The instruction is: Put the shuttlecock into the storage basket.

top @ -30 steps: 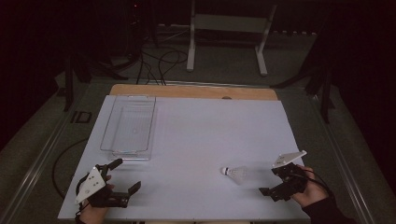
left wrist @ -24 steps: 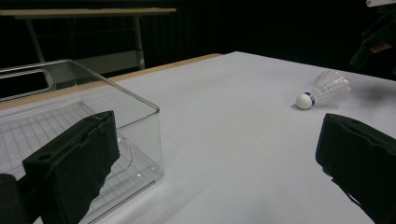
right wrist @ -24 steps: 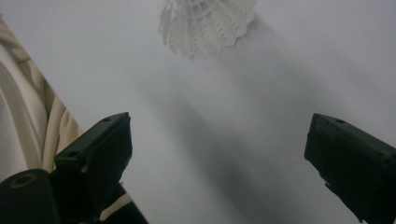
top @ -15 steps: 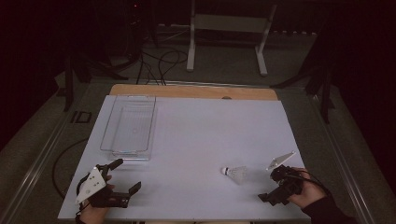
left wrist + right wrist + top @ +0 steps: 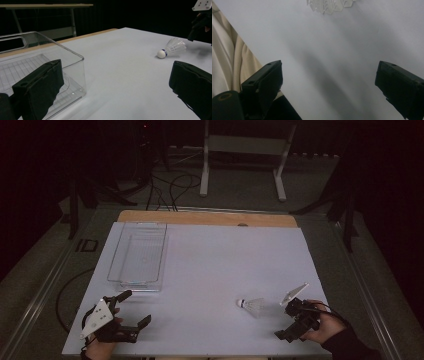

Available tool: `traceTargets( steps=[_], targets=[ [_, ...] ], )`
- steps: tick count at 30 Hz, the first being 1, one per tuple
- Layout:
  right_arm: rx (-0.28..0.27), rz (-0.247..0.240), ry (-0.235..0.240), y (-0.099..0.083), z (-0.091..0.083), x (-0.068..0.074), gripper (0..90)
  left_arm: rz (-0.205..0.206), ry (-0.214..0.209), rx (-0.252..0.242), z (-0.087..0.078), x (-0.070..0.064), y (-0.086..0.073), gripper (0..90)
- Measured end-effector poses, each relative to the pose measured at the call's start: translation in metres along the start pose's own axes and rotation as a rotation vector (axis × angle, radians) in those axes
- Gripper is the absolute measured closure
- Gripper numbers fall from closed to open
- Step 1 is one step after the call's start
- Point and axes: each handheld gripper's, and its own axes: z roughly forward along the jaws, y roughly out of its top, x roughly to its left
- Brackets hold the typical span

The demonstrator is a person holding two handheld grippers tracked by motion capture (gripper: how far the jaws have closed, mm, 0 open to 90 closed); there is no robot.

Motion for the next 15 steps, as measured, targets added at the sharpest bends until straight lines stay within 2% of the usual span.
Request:
traceTargets(
  steps=[10,15],
  targets=[
    [0.042,0.006,0.015,0.0052,0.0047,0.0028,8.0,0.003,-0.001,0.002,0.0000,-0.0003,0.0002,0.2],
    [0.056,-0.009,0.018,0.0103,0.0071,0.0047,8.0,0.001,-0.002,0.001,0.0000,-0.0003,0.0002,0.2]
  ],
)
